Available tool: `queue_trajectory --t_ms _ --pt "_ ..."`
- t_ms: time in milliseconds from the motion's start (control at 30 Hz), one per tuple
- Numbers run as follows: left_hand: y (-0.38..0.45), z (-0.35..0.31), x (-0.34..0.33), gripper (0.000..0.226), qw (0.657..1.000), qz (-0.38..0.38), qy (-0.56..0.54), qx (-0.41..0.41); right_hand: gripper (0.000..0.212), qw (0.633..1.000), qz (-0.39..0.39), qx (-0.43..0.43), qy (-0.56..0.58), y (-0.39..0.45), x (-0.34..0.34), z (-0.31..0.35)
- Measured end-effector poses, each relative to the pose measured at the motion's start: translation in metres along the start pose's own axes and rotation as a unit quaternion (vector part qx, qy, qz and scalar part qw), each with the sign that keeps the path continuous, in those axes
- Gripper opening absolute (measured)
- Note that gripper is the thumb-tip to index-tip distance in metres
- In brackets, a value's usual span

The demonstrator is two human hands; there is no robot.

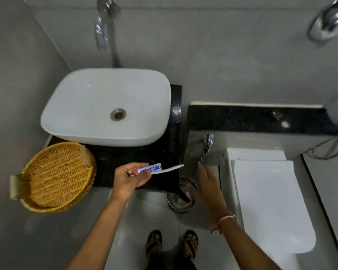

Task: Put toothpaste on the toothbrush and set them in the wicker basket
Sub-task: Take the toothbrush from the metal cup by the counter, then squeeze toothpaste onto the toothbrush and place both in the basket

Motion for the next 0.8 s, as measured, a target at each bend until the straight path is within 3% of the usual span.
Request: queue_trajectory --t_ms 100,267,433,600,733,800 --pt "-0.003 -0.02 0.001 0.02 1.0 0.018 0.016 0.004 0.068 0.991 -0.034 0.109 0.063 -0.024 0.041 0.054" --pt "0.007 -0.058 0.003 0.018 0.997 0.064 0.042 -0.019 0.039 0.978 -0.013 0.207 0.013 -0.033 0.068 0.119" --pt "0.019 -0.086 0.022 0.022 0.995 0.072 0.045 -0.045 0.028 0.969 0.0 0.224 -0.101 -0.027 0.058 0.159" --pt "0.041 -0.103 0.053 0.017 0.992 0.083 0.064 -0.063 0.022 0.966 -0.015 0.216 -0.142 -0.028 0.033 0.2" --pt "0.066 -0.12 0.108 0.015 0.99 0.015 0.096 -0.102 0.018 0.97 -0.026 0.206 -0.124 -0.033 0.012 0.23" --pt "0.078 -0.132 0.146 0.016 0.985 -0.039 0.093 -0.139 0.014 0.979 0.004 0.19 -0.069 -0.037 -0.001 0.243"
Point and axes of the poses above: each hand's wrist, its own y-axis towards the middle knuckle, its own x-axis out of the back of the hand, z = x × y, the point moved 7 cm from there along y, towards the middle knuckle, and after that the axes turned 14 degrees about -x, right-handed, at the moved point
